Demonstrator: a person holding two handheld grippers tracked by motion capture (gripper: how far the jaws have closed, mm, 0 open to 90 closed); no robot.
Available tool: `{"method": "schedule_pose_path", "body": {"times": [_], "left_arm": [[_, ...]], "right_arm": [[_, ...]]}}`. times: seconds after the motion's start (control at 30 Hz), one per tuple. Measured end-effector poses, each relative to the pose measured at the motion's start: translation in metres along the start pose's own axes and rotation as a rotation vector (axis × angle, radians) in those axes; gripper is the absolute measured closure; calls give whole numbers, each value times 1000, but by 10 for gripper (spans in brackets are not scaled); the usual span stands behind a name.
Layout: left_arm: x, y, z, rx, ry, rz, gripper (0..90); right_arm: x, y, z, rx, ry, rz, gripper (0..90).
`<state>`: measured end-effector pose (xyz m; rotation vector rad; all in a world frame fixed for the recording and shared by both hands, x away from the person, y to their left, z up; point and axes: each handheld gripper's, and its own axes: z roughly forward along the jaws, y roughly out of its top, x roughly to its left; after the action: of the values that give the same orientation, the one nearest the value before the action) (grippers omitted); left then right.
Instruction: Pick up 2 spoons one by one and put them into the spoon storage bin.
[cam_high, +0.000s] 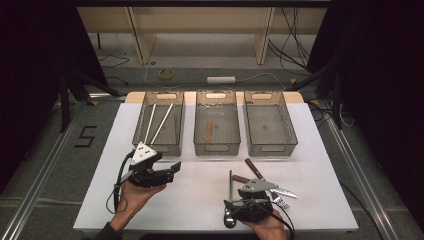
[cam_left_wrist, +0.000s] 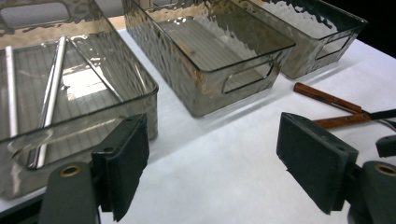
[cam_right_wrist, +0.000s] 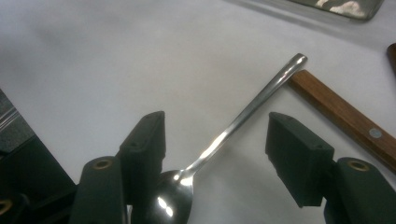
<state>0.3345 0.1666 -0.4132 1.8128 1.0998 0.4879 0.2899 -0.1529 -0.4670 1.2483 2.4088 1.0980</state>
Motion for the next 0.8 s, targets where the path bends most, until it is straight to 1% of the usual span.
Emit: {"method": "schedule_pose_path", "body": {"times": [0.07,0.2,0.33,0.37,0.57,0.67,0.8], "left_arm": [[0,-3,-4,-9,2,-9,249],[-2,-8,-8,-3,13,10,248],[-4,-11,-13,-6,14,11,246],[-4,-11,-14,-6,16,12,246],[-7,-14,-18,-14,24,33,247],[-8,-15,-18,-13,20,35,247],[-9,-15,-19,-14,15,40,247]], "right_arm": [[0,0,2,8,-9,2,403],[1,1,6,26,-18,12,421],[2,1,9,40,-28,-2,439],[3,1,10,46,-30,1,446],[8,0,14,70,-41,-6,483],[8,0,16,82,-49,-7,495],[7,0,18,92,-48,0,500]]}}
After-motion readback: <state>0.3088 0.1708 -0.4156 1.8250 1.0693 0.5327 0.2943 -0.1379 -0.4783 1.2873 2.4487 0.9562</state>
